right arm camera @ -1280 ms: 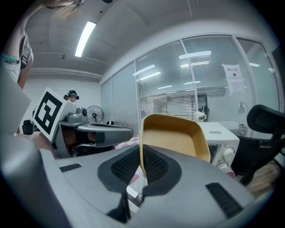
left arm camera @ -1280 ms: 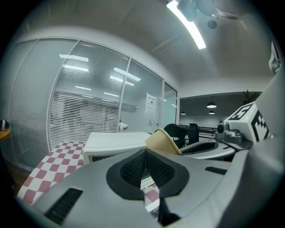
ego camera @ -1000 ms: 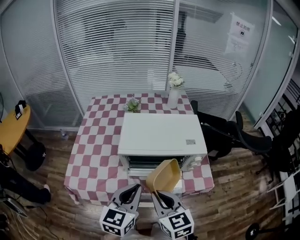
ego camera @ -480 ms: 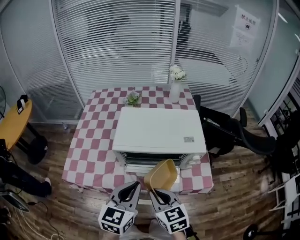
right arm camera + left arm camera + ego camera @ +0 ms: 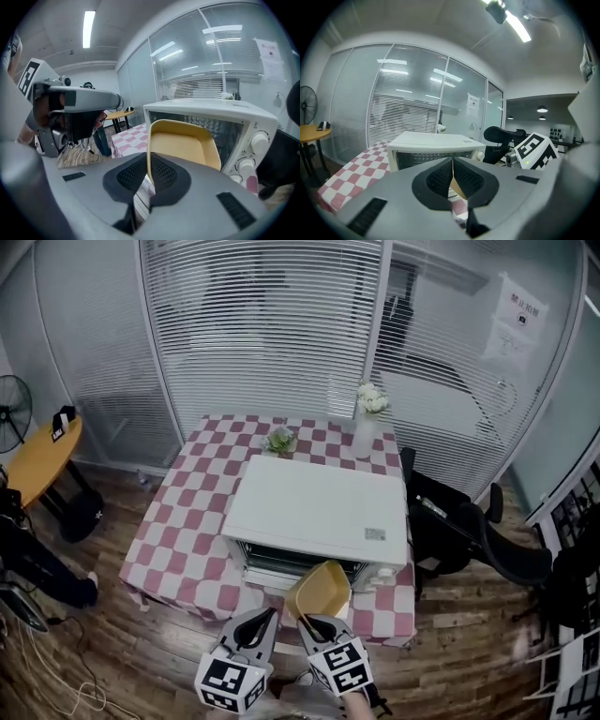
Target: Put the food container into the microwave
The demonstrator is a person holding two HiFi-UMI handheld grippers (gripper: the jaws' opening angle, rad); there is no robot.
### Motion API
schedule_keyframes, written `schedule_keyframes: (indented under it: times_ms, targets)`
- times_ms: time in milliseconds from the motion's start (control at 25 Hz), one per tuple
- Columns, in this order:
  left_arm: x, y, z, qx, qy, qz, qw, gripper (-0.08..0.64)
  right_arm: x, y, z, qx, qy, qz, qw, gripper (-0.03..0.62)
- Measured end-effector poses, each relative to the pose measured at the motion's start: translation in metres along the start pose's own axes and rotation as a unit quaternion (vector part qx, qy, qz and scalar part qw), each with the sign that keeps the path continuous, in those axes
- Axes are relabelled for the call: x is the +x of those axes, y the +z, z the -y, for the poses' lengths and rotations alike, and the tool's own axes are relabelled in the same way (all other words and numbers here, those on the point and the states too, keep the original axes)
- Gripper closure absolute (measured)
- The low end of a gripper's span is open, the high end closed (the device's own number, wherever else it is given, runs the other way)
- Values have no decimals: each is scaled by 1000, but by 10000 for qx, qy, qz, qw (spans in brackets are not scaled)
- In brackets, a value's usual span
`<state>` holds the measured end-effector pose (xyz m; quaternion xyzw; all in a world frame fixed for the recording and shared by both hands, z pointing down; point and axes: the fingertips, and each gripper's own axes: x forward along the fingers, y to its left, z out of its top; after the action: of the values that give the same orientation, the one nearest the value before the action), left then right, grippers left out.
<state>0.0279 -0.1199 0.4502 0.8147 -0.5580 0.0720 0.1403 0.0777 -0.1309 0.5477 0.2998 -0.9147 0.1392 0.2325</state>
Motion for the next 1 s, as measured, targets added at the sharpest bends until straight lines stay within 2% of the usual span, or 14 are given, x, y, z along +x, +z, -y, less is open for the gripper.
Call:
schedule_keyframes:
  times_ms: [200, 400, 840, 1000]
  targets:
    - [0, -4, -2, -87, 158, -14, 9998, 546, 7, -4, 12, -84, 36, -123, 9999, 583]
    - [5, 2, -19, -79, 142, 12, 9999, 546, 22, -1, 17, -52, -45, -209, 9998, 583]
    - [44, 33, -63, 244, -580, -22, 9980, 546, 63, 19, 35, 221, -624, -337, 9972, 582]
    - [52, 35, -73, 238, -790, -32, 9966, 546, 75, 22, 42, 224, -862, -404, 9952, 581]
